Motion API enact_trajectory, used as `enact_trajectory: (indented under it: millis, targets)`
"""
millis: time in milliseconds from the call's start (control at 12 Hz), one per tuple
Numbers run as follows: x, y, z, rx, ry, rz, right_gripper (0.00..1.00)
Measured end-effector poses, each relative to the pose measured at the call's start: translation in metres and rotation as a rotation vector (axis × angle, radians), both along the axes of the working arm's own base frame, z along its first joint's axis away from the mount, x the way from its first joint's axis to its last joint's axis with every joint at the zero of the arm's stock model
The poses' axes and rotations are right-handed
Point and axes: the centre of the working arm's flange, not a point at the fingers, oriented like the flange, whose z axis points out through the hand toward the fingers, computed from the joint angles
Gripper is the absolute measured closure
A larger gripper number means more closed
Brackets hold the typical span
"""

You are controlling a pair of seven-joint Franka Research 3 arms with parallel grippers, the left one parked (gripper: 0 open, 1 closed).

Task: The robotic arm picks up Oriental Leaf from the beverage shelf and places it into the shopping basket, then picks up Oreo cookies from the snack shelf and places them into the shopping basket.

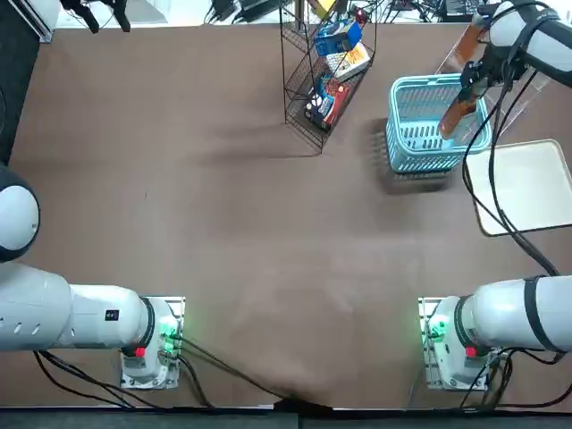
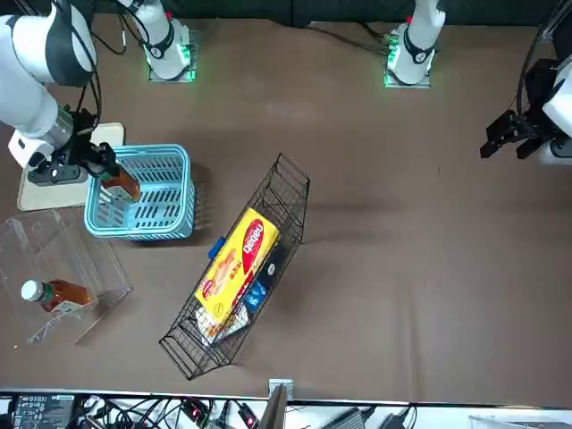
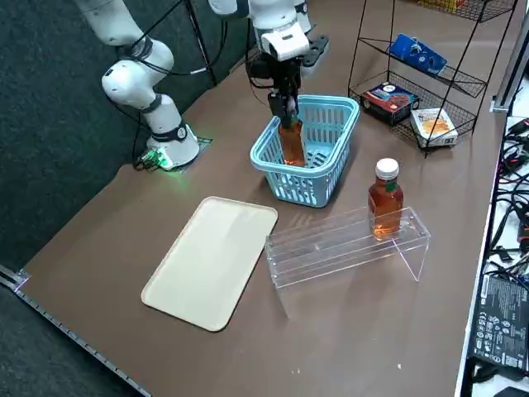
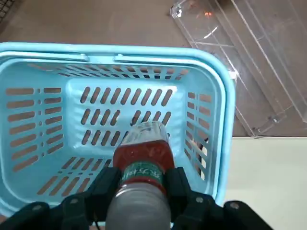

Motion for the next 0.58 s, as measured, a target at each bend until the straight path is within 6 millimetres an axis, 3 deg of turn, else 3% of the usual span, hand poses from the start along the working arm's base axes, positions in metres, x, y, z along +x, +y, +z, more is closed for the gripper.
enact_trajectory:
  millis: [417, 583]
  targets:
    - [0.009, 0.000, -0.036, -0.002, 0.006, -0.002, 0.45]
    - [0.013, 0.004, -0.065, -0.003, 0.016, -0.003, 0.45]
